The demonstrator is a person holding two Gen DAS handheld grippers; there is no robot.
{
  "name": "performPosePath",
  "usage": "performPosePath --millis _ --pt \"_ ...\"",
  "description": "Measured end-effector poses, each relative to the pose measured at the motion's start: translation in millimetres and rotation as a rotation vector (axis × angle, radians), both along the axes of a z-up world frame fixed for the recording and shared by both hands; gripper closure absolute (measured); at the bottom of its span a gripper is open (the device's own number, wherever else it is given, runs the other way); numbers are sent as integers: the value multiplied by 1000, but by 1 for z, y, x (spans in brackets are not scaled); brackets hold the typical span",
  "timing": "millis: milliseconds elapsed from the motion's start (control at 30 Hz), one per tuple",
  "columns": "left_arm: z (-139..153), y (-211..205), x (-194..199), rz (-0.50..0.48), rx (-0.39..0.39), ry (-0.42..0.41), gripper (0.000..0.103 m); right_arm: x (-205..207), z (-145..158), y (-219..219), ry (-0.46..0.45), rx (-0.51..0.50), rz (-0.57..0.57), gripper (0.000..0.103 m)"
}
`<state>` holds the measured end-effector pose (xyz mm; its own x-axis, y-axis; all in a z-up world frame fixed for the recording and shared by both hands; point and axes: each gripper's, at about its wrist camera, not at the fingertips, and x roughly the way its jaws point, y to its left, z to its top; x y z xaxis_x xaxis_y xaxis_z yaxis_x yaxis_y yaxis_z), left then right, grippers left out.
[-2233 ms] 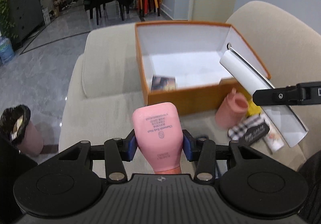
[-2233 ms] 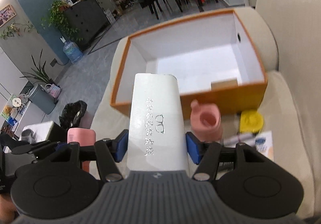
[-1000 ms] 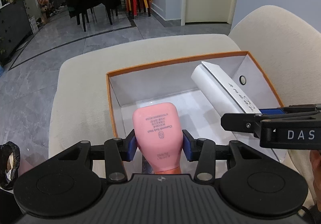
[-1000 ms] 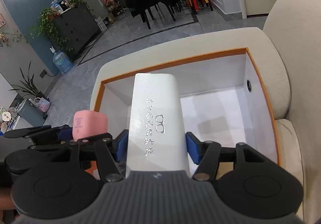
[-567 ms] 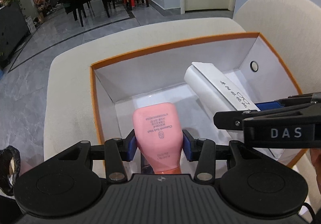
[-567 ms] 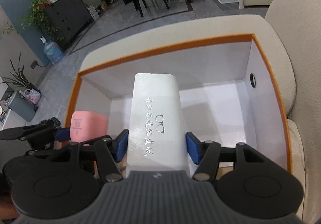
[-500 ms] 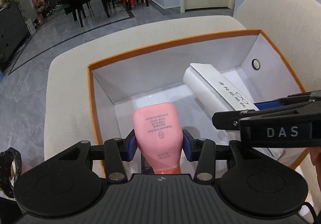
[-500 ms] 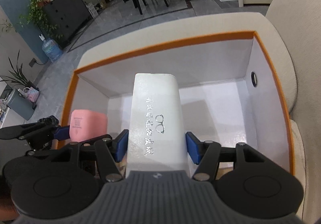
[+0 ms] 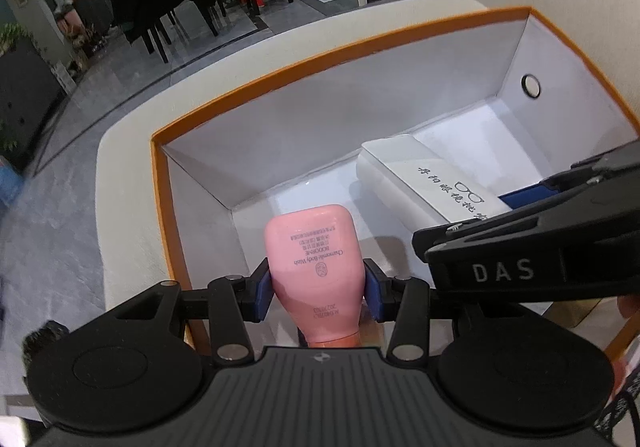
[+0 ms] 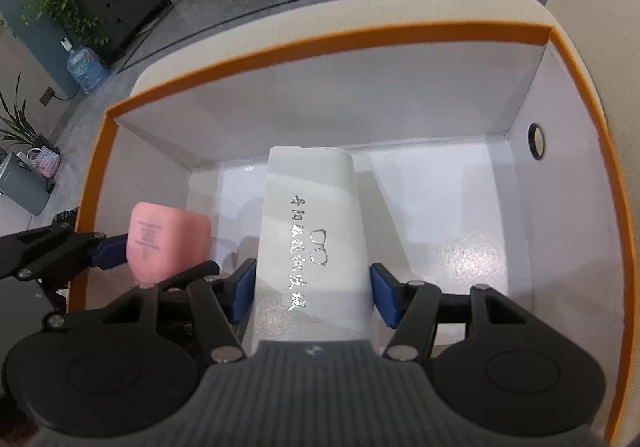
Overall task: Organize rigid objects
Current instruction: 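Lower the pink bottle and white case into the shoebox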
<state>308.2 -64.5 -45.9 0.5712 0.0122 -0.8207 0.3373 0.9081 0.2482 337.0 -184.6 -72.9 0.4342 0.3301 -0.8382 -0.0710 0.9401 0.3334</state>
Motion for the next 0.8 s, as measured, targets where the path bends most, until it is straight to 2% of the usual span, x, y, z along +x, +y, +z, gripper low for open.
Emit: performPosePath --millis 333,800 --pt "-17 -17 4 -47 195 13 51 9 -10 13 49 -77 34 43" --pt "-20 -16 8 -28 210 30 50 26 -28 10 185 -39 17 43"
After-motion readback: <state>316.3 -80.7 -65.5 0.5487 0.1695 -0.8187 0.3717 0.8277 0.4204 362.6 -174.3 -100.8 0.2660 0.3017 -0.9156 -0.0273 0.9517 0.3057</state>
